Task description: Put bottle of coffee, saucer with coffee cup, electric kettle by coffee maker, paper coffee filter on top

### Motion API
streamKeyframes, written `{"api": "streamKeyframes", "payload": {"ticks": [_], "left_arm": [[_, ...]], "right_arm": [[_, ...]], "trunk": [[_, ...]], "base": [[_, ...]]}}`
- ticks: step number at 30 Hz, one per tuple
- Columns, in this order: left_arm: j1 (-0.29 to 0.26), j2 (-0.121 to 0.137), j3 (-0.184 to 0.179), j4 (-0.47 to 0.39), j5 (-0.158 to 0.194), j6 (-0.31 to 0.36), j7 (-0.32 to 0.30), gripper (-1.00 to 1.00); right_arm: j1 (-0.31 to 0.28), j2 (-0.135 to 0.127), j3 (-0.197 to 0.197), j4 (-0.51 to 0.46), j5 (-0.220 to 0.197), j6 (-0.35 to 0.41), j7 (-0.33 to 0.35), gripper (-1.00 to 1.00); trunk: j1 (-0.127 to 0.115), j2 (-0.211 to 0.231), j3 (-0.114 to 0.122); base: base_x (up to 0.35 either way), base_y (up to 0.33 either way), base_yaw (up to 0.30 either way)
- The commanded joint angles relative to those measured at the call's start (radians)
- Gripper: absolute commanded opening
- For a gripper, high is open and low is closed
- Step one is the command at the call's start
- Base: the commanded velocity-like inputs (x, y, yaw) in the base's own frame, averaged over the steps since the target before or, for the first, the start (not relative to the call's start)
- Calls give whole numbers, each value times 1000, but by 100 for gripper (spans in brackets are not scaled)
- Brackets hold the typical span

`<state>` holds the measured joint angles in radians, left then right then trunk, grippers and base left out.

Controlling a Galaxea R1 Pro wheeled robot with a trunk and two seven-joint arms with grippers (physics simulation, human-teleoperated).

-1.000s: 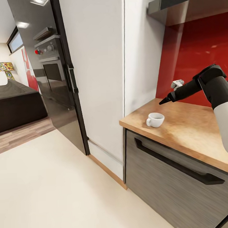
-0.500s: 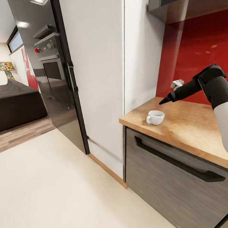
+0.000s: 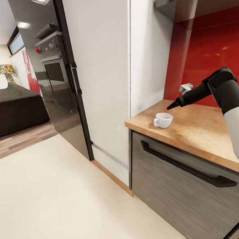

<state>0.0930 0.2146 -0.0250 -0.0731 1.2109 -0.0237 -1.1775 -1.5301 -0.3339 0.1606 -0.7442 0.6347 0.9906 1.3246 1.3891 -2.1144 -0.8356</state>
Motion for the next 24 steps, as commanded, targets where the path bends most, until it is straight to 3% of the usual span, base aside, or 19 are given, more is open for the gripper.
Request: {"api": "streamKeyframes", "payload": {"ticks": [1, 9, 15, 24], "left_arm": [[1, 0, -3, -2, 2, -2, -1, 100], [1, 0, -3, -2, 2, -2, -1, 100], [1, 0, -3, -2, 2, -2, -1, 100], [1, 0, -3, -2, 2, -2, -1, 100]], "right_arm": [[-1, -1, 2, -1, 10, 7, 10, 100], [-1, -1, 2, -1, 10, 7, 10, 100], [-1, 0, 2, -1, 10, 7, 10, 100], [-1, 0, 2, -1, 10, 7, 10, 100]], "trunk": [[4, -8, -4], [4, -8, -4], [27, -50, -23], [31, -57, -26]], "base": [[0, 0, 0], [0, 0, 0], [0, 0, 0], [0, 0, 0]]}}
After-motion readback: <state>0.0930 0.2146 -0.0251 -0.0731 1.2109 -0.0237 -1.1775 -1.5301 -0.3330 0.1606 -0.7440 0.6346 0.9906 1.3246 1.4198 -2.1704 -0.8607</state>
